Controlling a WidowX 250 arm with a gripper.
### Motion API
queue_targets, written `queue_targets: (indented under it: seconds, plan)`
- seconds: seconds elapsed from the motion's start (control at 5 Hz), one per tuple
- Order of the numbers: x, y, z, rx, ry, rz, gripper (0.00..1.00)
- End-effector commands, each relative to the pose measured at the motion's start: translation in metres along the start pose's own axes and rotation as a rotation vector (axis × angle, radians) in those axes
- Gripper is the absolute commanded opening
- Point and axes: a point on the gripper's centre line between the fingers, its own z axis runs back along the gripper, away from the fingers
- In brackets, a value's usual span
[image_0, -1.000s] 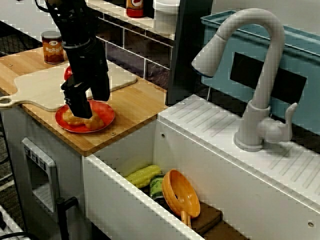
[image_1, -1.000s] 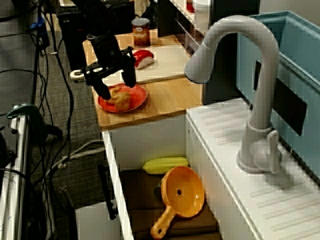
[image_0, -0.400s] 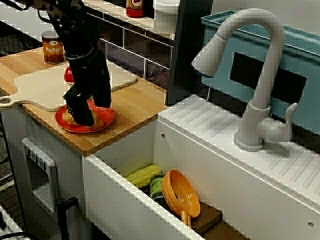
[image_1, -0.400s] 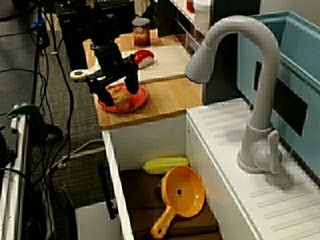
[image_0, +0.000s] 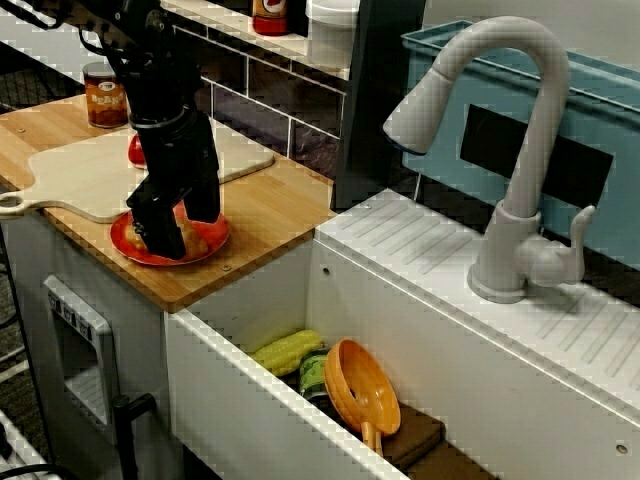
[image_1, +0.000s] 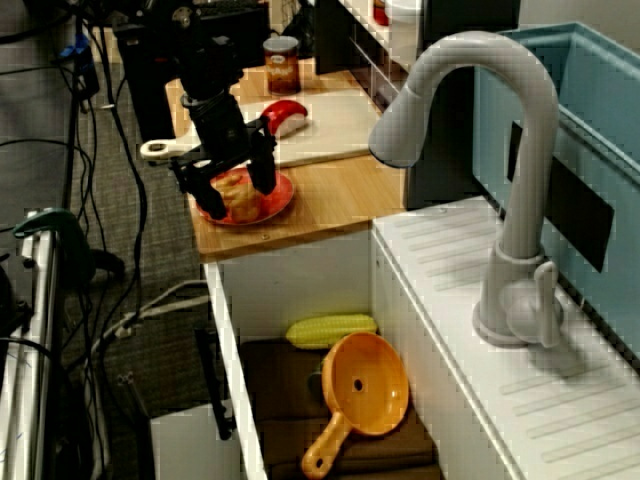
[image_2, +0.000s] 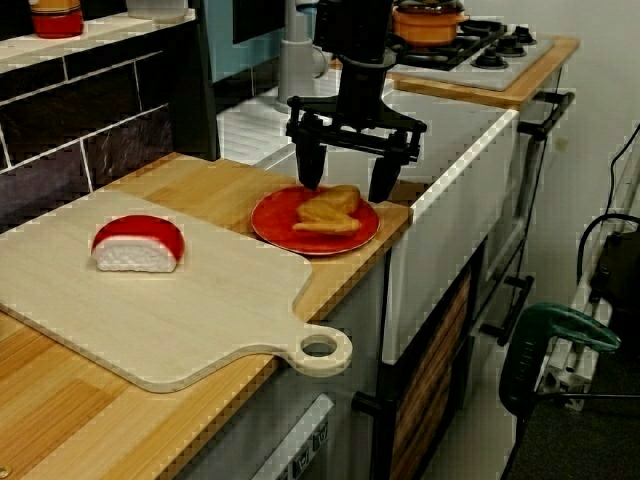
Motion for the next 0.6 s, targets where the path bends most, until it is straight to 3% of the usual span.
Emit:
queue_targets:
  seconds: [0.0, 0.2, 0.4]
  plan:
    - [-0.002, 0.003, 0.000, 0.028, 0.011, -0.005, 1.00]
    - [-0.004, 0.000, -0.007, -0.025, -0.017, 0.005, 1.00]
    - [-0.004, 0.002, -0.010, 0.001, -0.012, 0.051, 1.00]
